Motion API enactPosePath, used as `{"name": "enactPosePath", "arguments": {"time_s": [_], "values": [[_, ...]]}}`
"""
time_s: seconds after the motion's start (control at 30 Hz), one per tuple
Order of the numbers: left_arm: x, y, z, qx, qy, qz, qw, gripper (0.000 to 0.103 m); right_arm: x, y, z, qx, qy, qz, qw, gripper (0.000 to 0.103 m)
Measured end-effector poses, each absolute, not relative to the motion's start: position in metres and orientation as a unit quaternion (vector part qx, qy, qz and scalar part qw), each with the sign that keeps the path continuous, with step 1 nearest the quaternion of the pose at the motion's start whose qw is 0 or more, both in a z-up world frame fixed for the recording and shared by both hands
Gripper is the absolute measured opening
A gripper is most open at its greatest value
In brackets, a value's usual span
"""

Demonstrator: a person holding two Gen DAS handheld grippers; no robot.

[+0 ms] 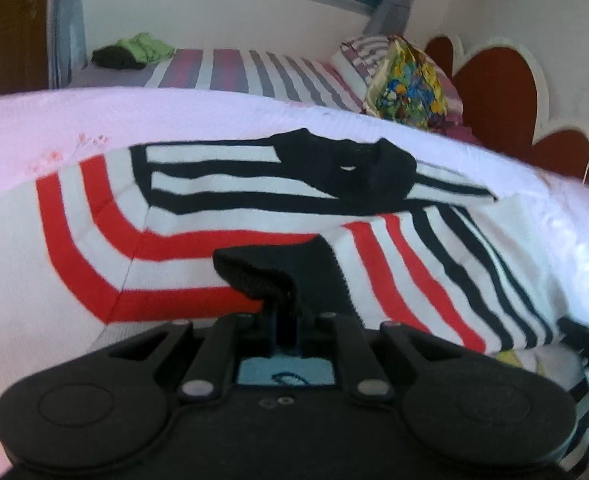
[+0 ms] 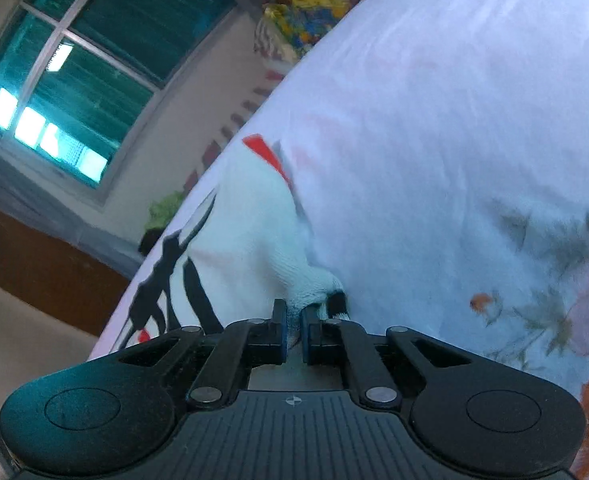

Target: Fold small clothes

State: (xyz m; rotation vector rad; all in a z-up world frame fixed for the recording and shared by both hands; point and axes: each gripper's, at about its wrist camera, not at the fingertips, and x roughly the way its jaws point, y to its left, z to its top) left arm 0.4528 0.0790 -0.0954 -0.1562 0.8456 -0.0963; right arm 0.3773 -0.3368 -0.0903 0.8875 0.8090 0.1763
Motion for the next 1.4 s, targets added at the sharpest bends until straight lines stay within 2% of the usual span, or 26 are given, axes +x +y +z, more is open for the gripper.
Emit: {"name": "enactPosePath", "arguments": {"time_s": [0.03,0.07,0.1,0.13,0.2,0.3,0.37,0.47,0.57,0.63,0.73,0.83,0.97,1.1,1.23,1.4], "values": [[0.451,0.076,-0.093,-0.057,0.409,-0.044,0.91,0.018,0.375,-0.339,-0.087,0.408,0.384,0.087,0.823,0.006],[0.448,0.076,-0.091,-0.047,0.405,-0.034,0.913,0.032,0.37,-0.339,-0.083,0.393,0.388,0.093,0.829,0.006],[0.442,0.077,-0.089,-0.035,0.4,-0.018,0.916,0.04,0.363,-0.34,-0.078,0.376,0.388,0.095,0.836,0.006],[0.435,0.081,-0.085,-0.028,0.391,-0.007,0.92,0.052,0.351,-0.343,-0.071,0.355,0.375,0.091,0.851,0.006],[0.422,0.088,-0.077,-0.025,0.372,0.001,0.928,0.048,0.337,-0.347,-0.054,0.316,0.348,0.1,0.877,0.006],[0.42,0.068,-0.062,-0.022,0.353,-0.024,0.935,0.051,0.35,-0.328,-0.037,0.25,0.339,0.124,0.898,0.006],[0.425,0.032,-0.058,-0.001,0.337,-0.057,0.94,0.068,0.365,-0.306,-0.036,0.211,0.339,0.138,0.906,0.006],[0.444,-0.01,-0.072,0.0,0.357,-0.098,0.929,0.068,0.388,-0.274,-0.05,0.162,0.353,0.164,0.907,0.006],[0.456,-0.018,-0.098,0.007,0.389,-0.092,0.917,0.07,0.4,-0.27,-0.073,0.134,0.37,0.164,0.905,0.006],[0.451,-0.003,-0.101,0.009,0.379,-0.081,0.922,0.07,0.397,-0.294,-0.078,0.147,0.37,0.151,0.905,0.0],[0.448,0.017,-0.095,0.036,0.368,-0.032,0.929,0.067,0.4,-0.312,-0.072,0.149,0.36,0.171,0.905,0.0],[0.464,0.02,-0.089,0.015,0.367,-0.019,0.93,0.066,0.429,-0.305,-0.061,0.132,0.326,0.184,0.918,0.0],[0.484,-0.016,-0.082,0.021,0.35,-0.039,0.936,0.066,0.488,-0.274,-0.067,0.109,0.338,0.236,0.905,0.0],[0.501,-0.05,-0.094,0.044,0.359,-0.057,0.931,0.069,0.513,-0.251,-0.078,0.032,0.345,0.251,0.904,0.0],[0.494,-0.02,-0.103,0.03,0.366,-0.032,0.929,0.072,0.543,-0.303,-0.091,0.076,0.349,0.158,0.92,0.0],[0.487,-0.005,-0.1,0.035,0.369,-0.032,0.928,0.071,0.561,-0.32,-0.099,0.083,0.361,0.172,0.913,0.0]]}}
